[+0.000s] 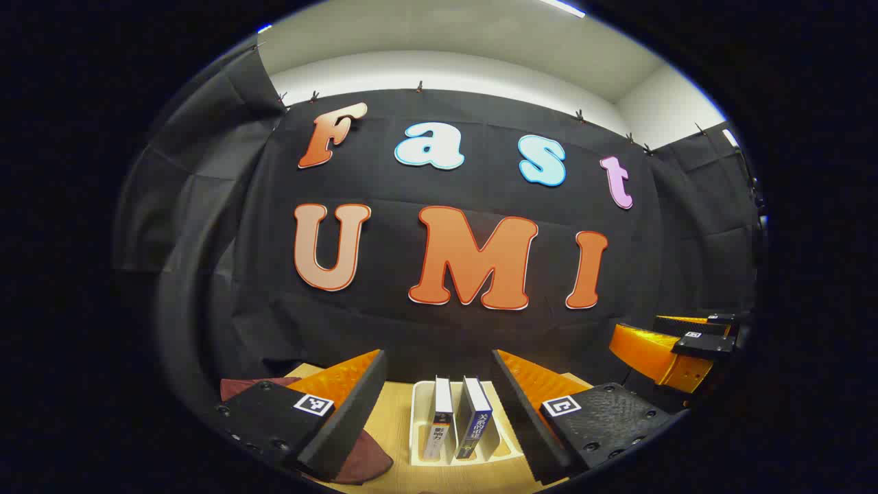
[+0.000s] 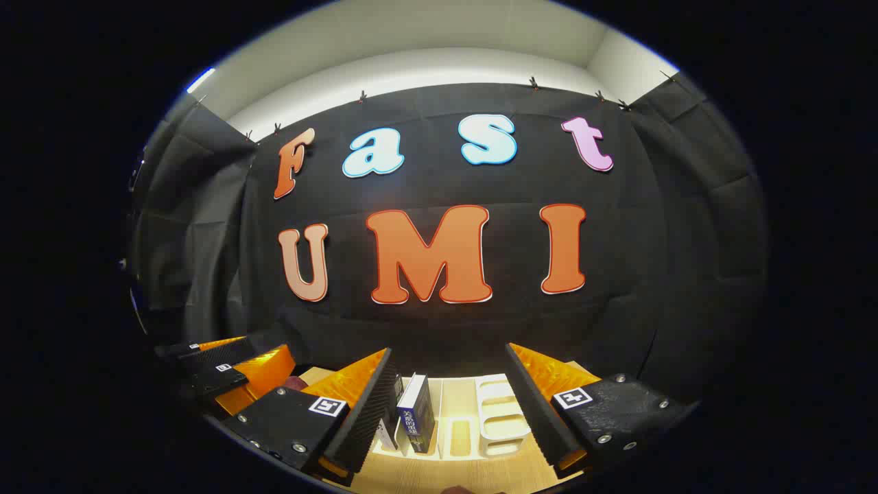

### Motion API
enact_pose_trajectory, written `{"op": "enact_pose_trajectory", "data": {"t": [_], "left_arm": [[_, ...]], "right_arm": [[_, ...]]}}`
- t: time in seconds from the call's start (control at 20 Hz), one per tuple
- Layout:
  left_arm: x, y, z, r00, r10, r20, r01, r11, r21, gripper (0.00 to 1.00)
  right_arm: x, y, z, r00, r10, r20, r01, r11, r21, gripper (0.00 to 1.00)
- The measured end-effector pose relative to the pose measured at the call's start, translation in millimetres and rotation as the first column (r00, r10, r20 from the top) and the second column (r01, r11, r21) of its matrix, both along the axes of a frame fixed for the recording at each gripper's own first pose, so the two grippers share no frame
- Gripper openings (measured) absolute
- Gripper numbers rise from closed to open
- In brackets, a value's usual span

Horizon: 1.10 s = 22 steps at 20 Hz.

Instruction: Open the schoolbag, grab two books from the bookshelf and put them into the schoolbag.

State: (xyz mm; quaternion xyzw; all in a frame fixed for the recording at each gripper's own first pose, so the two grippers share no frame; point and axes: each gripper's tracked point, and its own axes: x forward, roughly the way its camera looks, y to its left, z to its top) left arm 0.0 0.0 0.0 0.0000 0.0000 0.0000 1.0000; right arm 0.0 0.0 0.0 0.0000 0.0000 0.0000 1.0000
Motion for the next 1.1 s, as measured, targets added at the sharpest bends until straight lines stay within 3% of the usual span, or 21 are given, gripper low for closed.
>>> {"op": "enact_pose_trajectory", "data": {"t": [0.05,1.05,1.1], "left_arm": [[0,-3,2,1.000,-0.003,0.007,0.003,1.000,-0.003,0.93],[-3,2,3,0.999,0.047,0.016,-0.047,0.998,0.041,0.93],[-3,2,3,0.999,0.047,0.018,-0.048,0.998,0.039,0.93]], "right_arm": [[0,0,-1,1.000,0.004,-0.003,-0.004,1.000,0.001,0.94],[7,-8,-9,1.000,0.012,-0.028,-0.011,0.999,0.031,0.97],[8,-9,-11,1.000,0.007,-0.029,-0.006,1.000,0.021,0.94]]}}
